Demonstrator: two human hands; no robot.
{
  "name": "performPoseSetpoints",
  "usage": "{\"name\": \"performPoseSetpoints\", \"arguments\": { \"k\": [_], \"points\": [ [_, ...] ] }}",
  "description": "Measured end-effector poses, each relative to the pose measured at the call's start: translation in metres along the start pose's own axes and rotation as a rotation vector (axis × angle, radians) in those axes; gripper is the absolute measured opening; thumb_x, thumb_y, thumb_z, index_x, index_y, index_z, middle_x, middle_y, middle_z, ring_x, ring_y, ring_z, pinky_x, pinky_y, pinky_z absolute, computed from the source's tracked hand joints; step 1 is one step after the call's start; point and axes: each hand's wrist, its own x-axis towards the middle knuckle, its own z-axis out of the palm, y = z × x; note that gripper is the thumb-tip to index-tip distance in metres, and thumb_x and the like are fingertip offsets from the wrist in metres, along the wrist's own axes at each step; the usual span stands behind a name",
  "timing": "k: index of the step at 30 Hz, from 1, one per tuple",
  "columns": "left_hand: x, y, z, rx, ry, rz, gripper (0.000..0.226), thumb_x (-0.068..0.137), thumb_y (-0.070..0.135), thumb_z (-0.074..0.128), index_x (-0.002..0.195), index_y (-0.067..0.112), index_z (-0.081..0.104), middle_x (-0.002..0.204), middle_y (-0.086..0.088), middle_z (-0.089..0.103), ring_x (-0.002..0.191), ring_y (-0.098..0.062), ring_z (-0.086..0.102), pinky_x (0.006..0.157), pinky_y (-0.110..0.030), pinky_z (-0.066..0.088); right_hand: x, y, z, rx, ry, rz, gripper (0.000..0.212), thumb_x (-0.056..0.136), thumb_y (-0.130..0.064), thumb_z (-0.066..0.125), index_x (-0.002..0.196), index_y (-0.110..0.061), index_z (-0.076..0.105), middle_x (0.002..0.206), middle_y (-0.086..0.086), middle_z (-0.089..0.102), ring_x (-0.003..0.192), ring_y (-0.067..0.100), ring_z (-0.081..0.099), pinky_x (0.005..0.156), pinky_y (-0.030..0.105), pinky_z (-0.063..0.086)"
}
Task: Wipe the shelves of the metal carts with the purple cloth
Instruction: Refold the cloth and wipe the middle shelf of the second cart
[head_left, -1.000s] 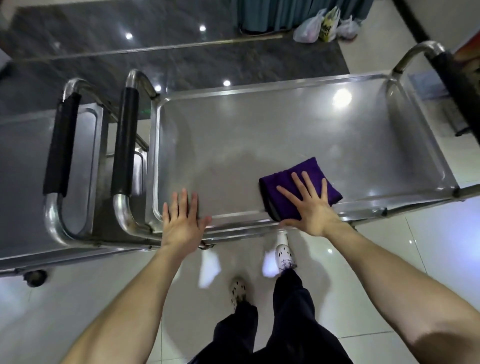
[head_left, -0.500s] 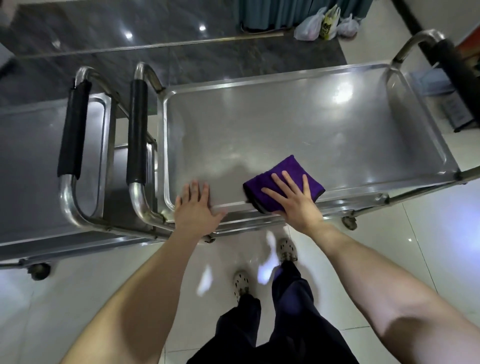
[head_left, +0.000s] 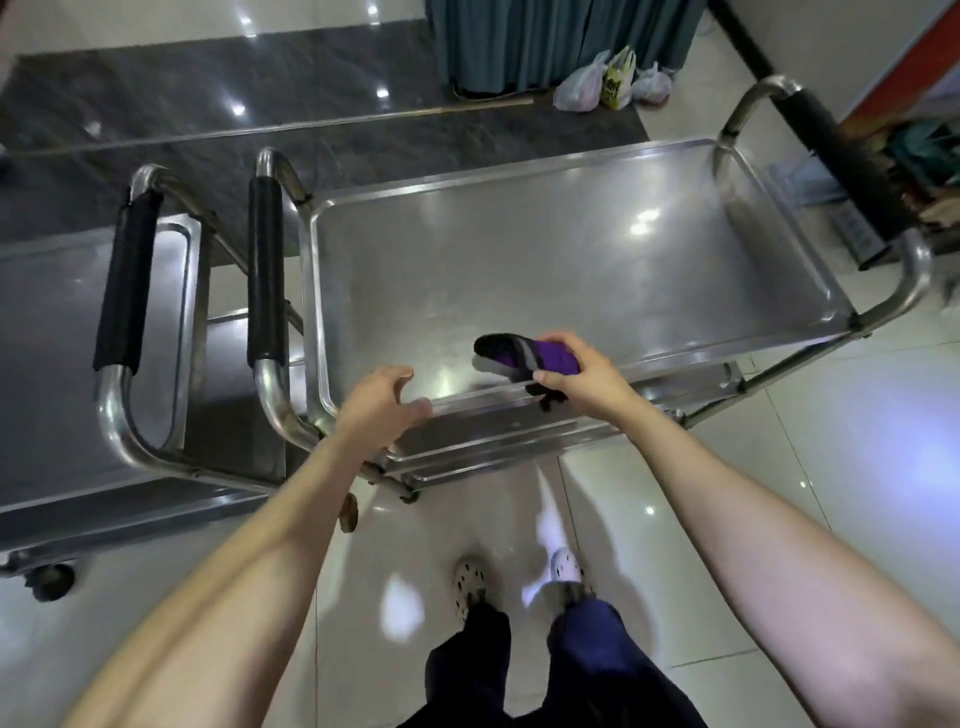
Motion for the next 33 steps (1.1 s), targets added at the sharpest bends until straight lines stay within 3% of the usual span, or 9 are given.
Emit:
{"name": "performPoseSetpoints", "arguments": {
  "k": [3, 7, 11, 16, 18, 20, 24, 27, 33],
  "points": [
    [-0.028, 0.033, -0.001, -0.500, -0.048, -0.008, 0.068, 0.091, 0.033, 0.087, 0.152, 0.024, 0.058, 0.147, 0.003, 0.067, 0.135, -0.016, 0.063, 0.114, -0.034, 0.048, -0.024, -0.015, -0.013, 0.509, -0.116, 0.124, 0.043, 0.095, -0.020, 0.080, 0.136, -0.018, 0.066, 0.130, 0.010, 0.076, 0.120, 0.031, 0.073, 0.107, 0.044, 0.056],
    [-0.058, 0.075, 0.012, -0.914, -0.289, -0.033, 0.062, 0.084, 0.039, 0.085, 0.140, 0.021, 0.068, 0.136, 0.003, 0.075, 0.135, -0.017, 0.064, 0.121, -0.037, 0.041, -0.059, -0.024, -0.027, 0.979, -0.353, 0.155, 0.046, 0.088, -0.023, 0.077, 0.134, -0.016, 0.074, 0.131, 0.016, 0.075, 0.115, 0.033, 0.074, 0.102, 0.044, 0.059],
    [-0.079, 0.092, 0.031, -0.996, -0.256, -0.002, 0.045, 0.085, 0.014, 0.084, 0.125, -0.004, 0.072, 0.119, -0.018, 0.078, 0.111, -0.028, 0.070, 0.111, -0.043, 0.051, -0.074, -0.015, -0.042, 0.978, -0.268, 0.156, 0.032, 0.073, -0.024, 0.083, 0.101, -0.009, 0.083, 0.106, 0.016, 0.081, 0.095, 0.030, 0.080, 0.081, 0.036, 0.064],
    [-0.110, 0.087, 0.047, -0.874, -0.110, -0.077, 0.039, 0.075, 0.035, 0.089, 0.093, 0.011, 0.064, 0.080, -0.001, 0.062, 0.075, -0.019, 0.059, 0.074, -0.037, 0.043, -0.079, 0.024, -0.049, 0.663, -0.320, 0.223, 0.046, 0.096, -0.061, 0.070, 0.123, -0.025, 0.083, 0.126, 0.004, 0.080, 0.115, 0.022, 0.077, 0.090, 0.041, 0.065],
    [-0.123, 0.076, 0.056, -0.829, -0.058, -0.101, 0.035, 0.081, 0.028, 0.093, 0.088, 0.022, 0.060, 0.071, 0.008, 0.060, 0.059, -0.014, 0.053, 0.055, -0.026, 0.040, -0.082, 0.040, -0.035, 0.554, -0.312, 0.269, 0.059, 0.088, -0.059, 0.082, 0.128, -0.016, 0.079, 0.123, 0.009, 0.080, 0.114, 0.028, 0.078, 0.099, 0.049, 0.063],
    [-0.138, 0.065, 0.060, -0.935, 0.024, -0.156, 0.029, 0.088, 0.017, 0.090, 0.101, 0.020, 0.064, 0.080, 0.001, 0.068, 0.056, -0.014, 0.056, 0.044, -0.022, 0.040, -0.090, 0.047, -0.018, 0.495, -0.273, 0.277, 0.037, 0.094, -0.047, 0.081, 0.117, -0.018, 0.083, 0.111, 0.008, 0.083, 0.097, 0.024, 0.081, 0.085, 0.043, 0.065],
    [-0.163, 0.036, 0.065, -1.543, 0.083, -0.259, 0.048, 0.100, 0.000, 0.051, 0.143, 0.021, 0.060, 0.110, -0.012, 0.068, 0.085, -0.024, 0.064, 0.078, -0.037, 0.058, -0.107, 0.047, 0.011, 0.524, -0.217, 0.344, 0.013, 0.102, -0.022, 0.066, 0.110, -0.013, 0.072, 0.097, 0.019, 0.073, 0.073, 0.030, 0.072, 0.058, 0.037, 0.050],
    [-0.177, 0.012, 0.079, -1.553, 0.016, -0.307, 0.065, 0.097, -0.003, 0.043, 0.152, 0.031, 0.052, 0.115, -0.008, 0.069, 0.092, -0.023, 0.068, 0.108, -0.065, 0.050, -0.122, 0.041, 0.033, 0.593, -0.190, 0.335, 0.023, 0.101, -0.014, 0.060, 0.122, -0.012, 0.071, 0.104, 0.022, 0.072, 0.082, 0.032, 0.070, 0.066, 0.041, 0.048],
    [-0.200, -0.023, 0.089, -1.539, 0.036, -0.330, 0.051, 0.099, -0.012, 0.049, 0.139, 0.019, 0.058, 0.112, -0.023, 0.072, 0.088, -0.028, 0.072, 0.100, -0.047, 0.056, -0.151, 0.040, 0.069, 0.640, -0.102, 0.411, 0.014, 0.095, -0.015, 0.066, 0.108, -0.010, 0.066, 0.095, 0.013, 0.067, 0.070, 0.025, 0.063, 0.052, 0.030, 0.041]
  ]
}}
